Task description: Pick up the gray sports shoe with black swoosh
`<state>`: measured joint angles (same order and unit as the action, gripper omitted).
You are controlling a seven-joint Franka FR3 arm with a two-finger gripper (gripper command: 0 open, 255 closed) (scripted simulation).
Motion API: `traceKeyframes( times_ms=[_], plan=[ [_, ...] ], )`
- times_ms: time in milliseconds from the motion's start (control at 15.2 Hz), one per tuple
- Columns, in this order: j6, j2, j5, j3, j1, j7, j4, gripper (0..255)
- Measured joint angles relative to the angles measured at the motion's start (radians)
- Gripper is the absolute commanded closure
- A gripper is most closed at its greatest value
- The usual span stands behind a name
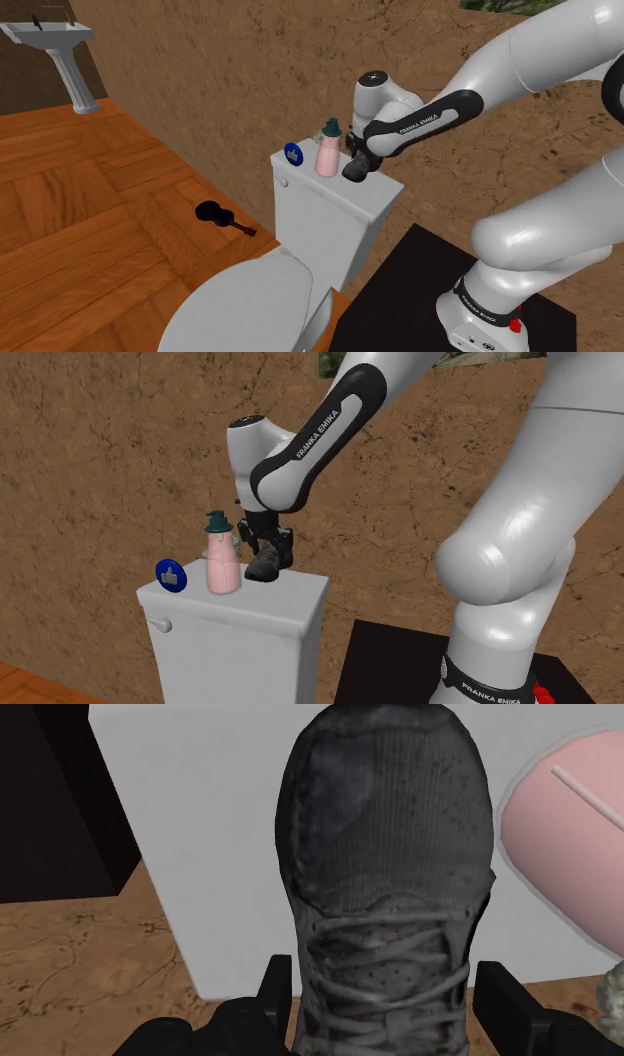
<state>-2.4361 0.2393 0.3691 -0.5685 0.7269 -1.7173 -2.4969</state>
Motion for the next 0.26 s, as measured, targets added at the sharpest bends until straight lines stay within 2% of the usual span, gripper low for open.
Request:
traceKeyframes(
  times_ms=[264],
  plan=[
    [0.044,0.035,-0.041,0.016,-0.016,0.043,0.019,255]
  ],
)
